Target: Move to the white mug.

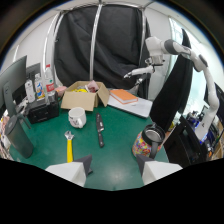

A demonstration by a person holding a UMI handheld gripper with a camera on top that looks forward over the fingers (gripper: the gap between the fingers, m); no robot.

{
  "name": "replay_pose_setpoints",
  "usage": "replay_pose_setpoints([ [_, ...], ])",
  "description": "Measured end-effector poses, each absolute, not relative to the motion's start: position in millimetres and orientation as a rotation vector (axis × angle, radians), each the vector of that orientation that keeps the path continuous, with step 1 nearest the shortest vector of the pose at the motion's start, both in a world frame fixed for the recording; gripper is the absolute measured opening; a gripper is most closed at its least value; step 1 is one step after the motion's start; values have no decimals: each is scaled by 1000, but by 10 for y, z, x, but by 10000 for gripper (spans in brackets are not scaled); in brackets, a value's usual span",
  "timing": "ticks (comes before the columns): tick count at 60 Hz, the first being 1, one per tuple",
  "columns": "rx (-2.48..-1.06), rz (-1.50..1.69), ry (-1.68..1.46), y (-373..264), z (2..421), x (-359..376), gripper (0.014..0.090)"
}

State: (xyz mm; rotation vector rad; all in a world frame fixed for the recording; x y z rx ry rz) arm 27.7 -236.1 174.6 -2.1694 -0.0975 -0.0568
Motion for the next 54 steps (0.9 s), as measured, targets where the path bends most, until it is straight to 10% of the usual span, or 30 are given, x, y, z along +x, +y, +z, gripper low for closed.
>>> replay_pose_setpoints([
  [54, -2159, 134, -159, -1133, 1090, -1452, 855],
])
